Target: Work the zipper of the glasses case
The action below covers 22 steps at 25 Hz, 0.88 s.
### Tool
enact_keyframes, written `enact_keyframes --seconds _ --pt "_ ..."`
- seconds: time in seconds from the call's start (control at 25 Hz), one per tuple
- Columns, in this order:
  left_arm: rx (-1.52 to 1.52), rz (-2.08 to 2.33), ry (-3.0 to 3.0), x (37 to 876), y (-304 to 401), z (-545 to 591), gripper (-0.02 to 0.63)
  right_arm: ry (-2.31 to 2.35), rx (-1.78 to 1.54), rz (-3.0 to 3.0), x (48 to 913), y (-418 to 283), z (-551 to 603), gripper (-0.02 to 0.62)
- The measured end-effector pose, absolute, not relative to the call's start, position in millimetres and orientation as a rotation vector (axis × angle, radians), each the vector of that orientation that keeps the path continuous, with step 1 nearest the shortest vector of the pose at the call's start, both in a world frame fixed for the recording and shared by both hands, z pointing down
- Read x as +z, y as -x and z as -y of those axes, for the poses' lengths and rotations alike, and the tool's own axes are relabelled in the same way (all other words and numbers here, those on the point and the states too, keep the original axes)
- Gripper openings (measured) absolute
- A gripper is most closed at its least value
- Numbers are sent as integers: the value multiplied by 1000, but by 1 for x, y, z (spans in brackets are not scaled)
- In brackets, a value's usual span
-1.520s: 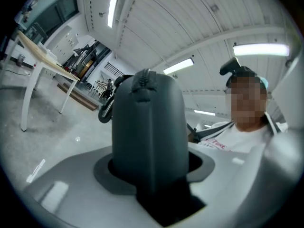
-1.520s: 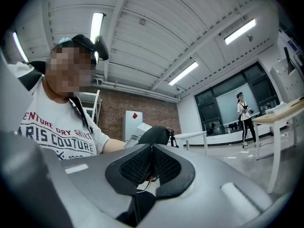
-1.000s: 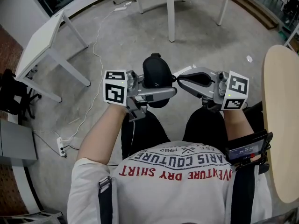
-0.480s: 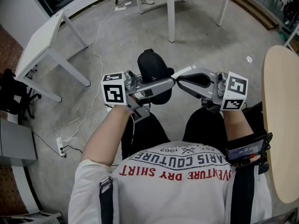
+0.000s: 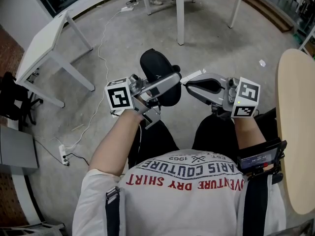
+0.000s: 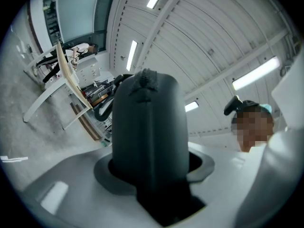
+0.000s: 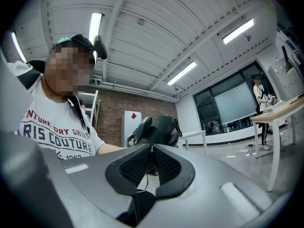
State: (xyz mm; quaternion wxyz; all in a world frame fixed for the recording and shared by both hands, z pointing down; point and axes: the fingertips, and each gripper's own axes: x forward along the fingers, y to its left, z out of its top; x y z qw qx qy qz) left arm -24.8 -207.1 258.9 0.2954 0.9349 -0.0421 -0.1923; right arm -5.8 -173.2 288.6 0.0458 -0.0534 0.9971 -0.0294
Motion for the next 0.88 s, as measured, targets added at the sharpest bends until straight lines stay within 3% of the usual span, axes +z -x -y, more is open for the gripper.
enact_keyframes --seconds 0.88 --pt "-861 286 -2163 244 54 246 247 185 -100 -3056 296 9 176 17"
